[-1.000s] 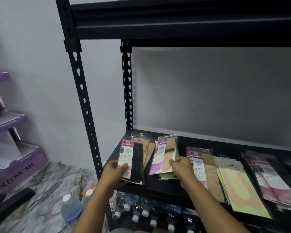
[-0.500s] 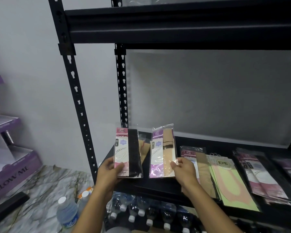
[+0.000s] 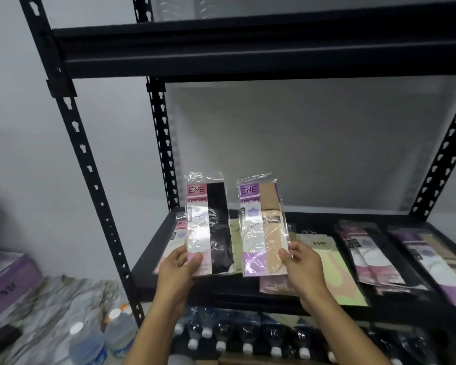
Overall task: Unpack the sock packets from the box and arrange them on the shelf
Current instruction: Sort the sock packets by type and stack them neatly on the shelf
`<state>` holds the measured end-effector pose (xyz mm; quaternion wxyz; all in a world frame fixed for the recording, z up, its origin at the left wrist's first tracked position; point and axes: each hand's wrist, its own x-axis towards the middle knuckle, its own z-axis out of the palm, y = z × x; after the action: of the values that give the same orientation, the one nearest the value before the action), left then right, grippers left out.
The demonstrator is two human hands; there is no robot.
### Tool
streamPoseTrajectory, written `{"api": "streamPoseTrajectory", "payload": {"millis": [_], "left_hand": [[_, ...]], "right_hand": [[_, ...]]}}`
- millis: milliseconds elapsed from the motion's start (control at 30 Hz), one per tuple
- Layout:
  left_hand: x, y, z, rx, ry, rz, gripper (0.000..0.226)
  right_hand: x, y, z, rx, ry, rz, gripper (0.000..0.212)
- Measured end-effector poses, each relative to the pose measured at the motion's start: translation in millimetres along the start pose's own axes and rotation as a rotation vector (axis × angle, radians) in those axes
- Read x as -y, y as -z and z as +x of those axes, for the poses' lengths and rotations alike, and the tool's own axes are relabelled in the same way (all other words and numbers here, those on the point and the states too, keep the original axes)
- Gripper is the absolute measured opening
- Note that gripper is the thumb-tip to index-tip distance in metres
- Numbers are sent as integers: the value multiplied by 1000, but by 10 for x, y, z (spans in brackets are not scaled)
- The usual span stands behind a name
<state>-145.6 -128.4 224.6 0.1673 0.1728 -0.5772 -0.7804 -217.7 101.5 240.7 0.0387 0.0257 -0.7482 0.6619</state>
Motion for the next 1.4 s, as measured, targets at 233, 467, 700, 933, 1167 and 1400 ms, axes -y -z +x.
{"api": "streamPoseTrajectory", "payload": {"millis": [233, 467, 700, 933, 1167, 1400], "left_hand": [[55, -428, -120, 112, -25, -2, 32], [117, -712, -210, 175, -7, -5, 58], [158, -943, -286, 212, -27, 10, 36], [206, -1060, -301, 238, 9, 15, 40], [220, -1081, -318, 221, 7, 16, 39], [255, -1104, -341, 214, 27, -2, 31]], "right_hand": [[59, 421, -48, -44, 24, 8, 10], [100, 835, -128, -98, 48, 39, 21], [60, 1107, -152, -140, 46, 35, 20], [20, 1216, -160, -167, 15, 21, 24], [-26, 1262, -150, -181, -9, 29, 17], [-85, 1307, -131, -198, -27, 32, 12]]}}
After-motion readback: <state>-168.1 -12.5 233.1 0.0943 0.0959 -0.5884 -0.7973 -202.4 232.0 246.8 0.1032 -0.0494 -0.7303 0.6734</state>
